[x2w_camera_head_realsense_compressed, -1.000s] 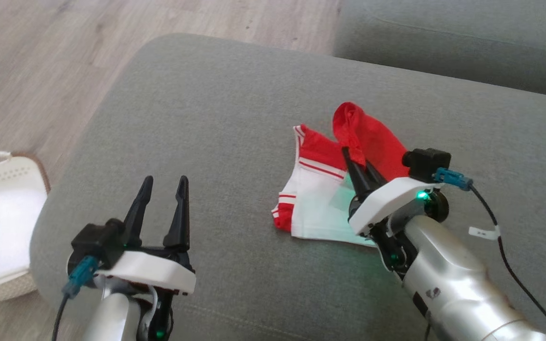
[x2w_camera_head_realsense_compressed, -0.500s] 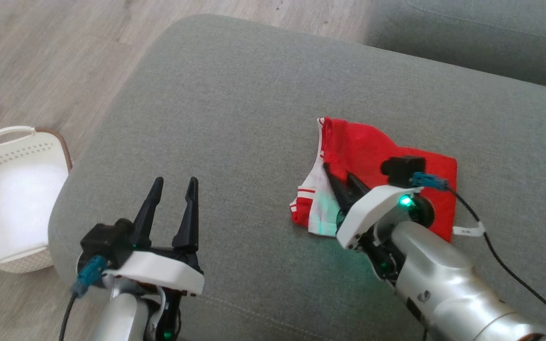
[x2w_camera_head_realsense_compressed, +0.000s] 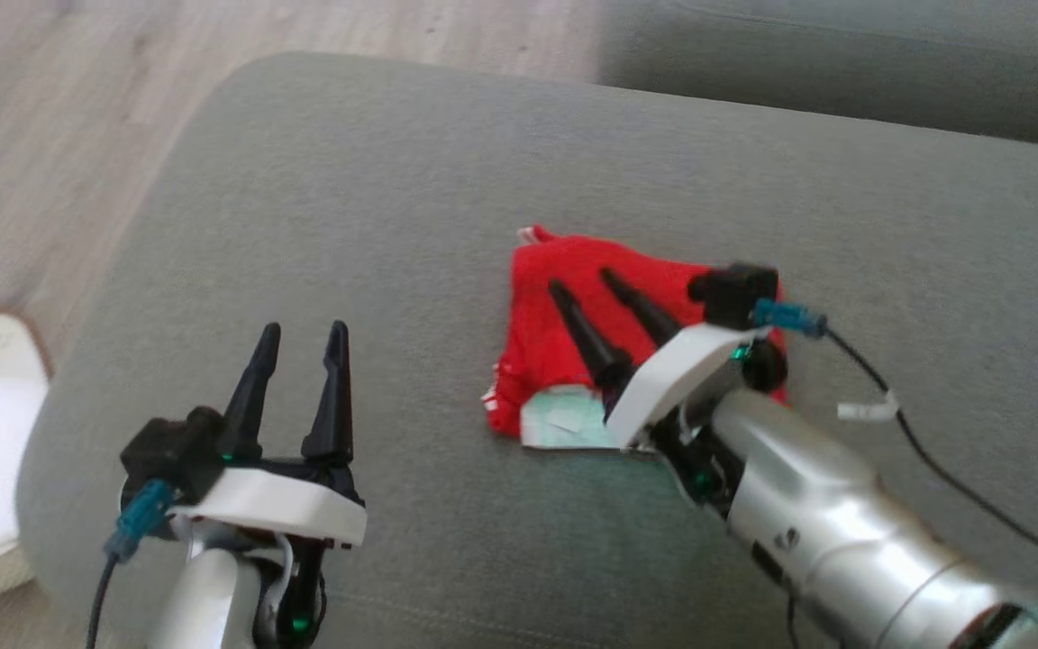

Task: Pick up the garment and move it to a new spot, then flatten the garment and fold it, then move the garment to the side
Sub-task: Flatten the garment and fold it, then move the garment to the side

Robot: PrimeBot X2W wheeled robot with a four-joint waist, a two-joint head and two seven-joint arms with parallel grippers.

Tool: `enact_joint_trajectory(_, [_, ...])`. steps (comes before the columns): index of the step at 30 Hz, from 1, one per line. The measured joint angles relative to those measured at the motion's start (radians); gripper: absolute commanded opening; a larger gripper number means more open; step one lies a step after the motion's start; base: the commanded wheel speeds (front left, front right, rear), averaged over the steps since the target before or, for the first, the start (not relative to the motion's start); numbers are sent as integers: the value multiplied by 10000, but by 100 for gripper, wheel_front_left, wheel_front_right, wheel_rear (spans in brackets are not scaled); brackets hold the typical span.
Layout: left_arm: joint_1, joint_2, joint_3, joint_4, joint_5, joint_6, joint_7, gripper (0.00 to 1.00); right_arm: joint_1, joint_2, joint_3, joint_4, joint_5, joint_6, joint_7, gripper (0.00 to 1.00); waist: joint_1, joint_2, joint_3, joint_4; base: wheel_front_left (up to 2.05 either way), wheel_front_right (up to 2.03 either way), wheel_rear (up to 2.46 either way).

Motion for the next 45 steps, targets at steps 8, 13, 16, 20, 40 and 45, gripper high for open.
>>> enact_joint_trajectory(8, [-229, -4, 447, -493, 54, 4, 0, 100, -492, -247, -2970, 568, -3168, 0, -153, 100, 0, 0, -84, -1167, 0, 0, 0])
enact_joint_trajectory(13, [-240, -6, 564, -527, 173, -2, 0, 100, 645, -859, -5561, -731, -5639, 0, -180, 100, 0, 0, -103, -1772, 0, 0, 0])
enact_joint_trajectory(16, [-253, -6, 587, -502, 174, -8, 0, 100, 1863, -788, -6836, -1615, -6918, 0, -178, 100, 0, 0, -118, -2048, 0, 0, 0])
enact_joint_trajectory(20, [-257, -8, 593, -349, 274, -98, 0, 100, 3148, -418, -8111, -2790, -8228, 0, -180, 100, -1, 0, -145, -2297, 0, 0, 0])
enact_joint_trajectory(40, [-162, -8, 290, -42, 245, -171, 0, 100, 4727, 94, -9020, -4529, -8713, 0, 125, 100, -1, 0, 229, -2459, 0, 0, 0])
enact_joint_trajectory(45, [-449, -6, 107, -79, 240, -173, 0, 100, 4072, 90, -8636, -4242, -8713, 0, 811, 100, 0, 0, 693, -2250, 0, 0, 0])
